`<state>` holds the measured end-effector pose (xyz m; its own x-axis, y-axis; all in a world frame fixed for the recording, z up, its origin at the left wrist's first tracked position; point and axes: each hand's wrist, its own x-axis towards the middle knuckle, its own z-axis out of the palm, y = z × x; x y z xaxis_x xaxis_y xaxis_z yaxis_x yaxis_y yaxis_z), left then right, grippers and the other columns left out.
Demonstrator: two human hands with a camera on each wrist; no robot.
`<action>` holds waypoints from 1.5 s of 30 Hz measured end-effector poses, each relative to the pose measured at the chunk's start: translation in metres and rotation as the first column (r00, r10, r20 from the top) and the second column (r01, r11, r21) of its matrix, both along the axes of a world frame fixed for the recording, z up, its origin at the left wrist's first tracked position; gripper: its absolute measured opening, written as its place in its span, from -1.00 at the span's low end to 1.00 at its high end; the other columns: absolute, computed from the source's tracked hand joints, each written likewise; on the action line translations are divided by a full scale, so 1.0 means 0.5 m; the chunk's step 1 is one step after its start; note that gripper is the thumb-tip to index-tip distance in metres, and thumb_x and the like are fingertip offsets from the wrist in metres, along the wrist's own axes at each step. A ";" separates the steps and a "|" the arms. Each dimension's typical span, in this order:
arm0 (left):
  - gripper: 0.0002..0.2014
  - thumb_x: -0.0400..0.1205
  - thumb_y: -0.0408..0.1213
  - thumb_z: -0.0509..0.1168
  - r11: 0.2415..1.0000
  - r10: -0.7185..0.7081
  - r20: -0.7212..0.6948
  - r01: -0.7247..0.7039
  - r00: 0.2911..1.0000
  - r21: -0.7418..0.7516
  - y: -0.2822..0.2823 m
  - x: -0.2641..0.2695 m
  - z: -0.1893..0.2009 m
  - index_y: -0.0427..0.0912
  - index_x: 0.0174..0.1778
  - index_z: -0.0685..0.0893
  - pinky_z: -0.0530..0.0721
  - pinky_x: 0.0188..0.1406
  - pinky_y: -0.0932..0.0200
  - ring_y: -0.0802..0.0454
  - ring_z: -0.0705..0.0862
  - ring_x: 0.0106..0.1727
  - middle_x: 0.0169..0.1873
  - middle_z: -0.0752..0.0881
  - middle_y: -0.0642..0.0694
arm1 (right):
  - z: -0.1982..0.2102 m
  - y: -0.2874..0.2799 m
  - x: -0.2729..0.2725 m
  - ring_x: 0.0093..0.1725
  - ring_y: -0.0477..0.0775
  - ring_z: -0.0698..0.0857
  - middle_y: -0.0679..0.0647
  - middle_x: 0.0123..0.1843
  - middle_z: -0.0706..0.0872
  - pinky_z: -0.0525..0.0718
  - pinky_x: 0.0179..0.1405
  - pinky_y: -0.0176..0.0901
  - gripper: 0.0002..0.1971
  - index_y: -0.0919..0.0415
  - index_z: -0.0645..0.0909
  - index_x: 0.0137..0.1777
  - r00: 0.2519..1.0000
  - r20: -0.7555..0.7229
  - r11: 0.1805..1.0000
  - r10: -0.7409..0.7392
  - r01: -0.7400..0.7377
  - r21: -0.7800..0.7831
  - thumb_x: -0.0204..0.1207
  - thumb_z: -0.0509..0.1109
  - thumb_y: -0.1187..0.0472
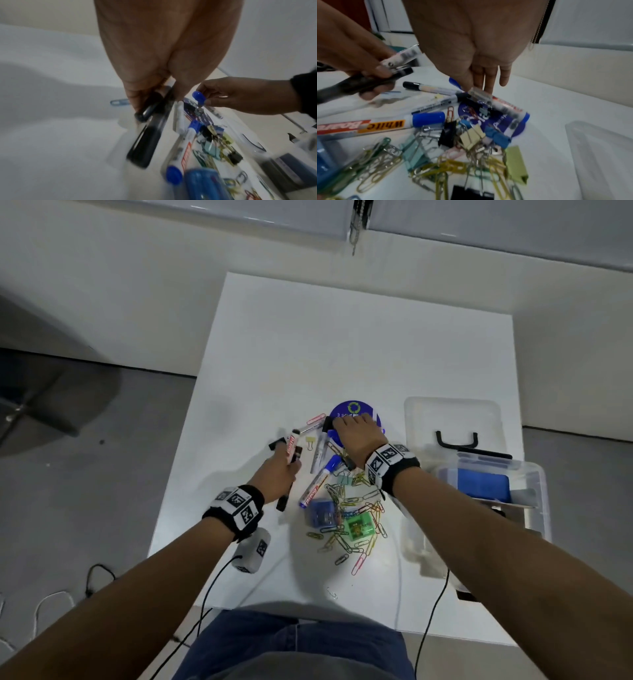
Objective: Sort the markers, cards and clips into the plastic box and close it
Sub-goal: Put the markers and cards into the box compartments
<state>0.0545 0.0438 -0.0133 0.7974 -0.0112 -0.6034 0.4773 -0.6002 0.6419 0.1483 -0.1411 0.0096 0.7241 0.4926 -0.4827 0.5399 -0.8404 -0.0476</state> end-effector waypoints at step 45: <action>-0.91 0.69 -0.15 0.17 0.894 -0.430 0.311 0.448 0.848 0.015 -0.485 -0.002 0.209 -0.03 0.06 0.47 0.74 -0.22 -0.09 -0.19 0.76 -0.19 -0.16 0.77 -0.17 | 0.194 -0.513 -0.223 0.09 0.20 0.73 0.13 0.13 0.74 0.69 0.03 -0.01 -0.77 0.20 0.61 0.19 0.979 -0.111 0.960 -0.168 0.137 -0.244 0.59 0.34 0.15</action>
<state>0.0537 -0.1987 0.0911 0.8422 -0.4295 -0.3260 -0.0469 -0.6606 0.7493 0.0368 -0.3974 0.1064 0.7053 0.2427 -0.6660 0.4064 -0.9083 0.0994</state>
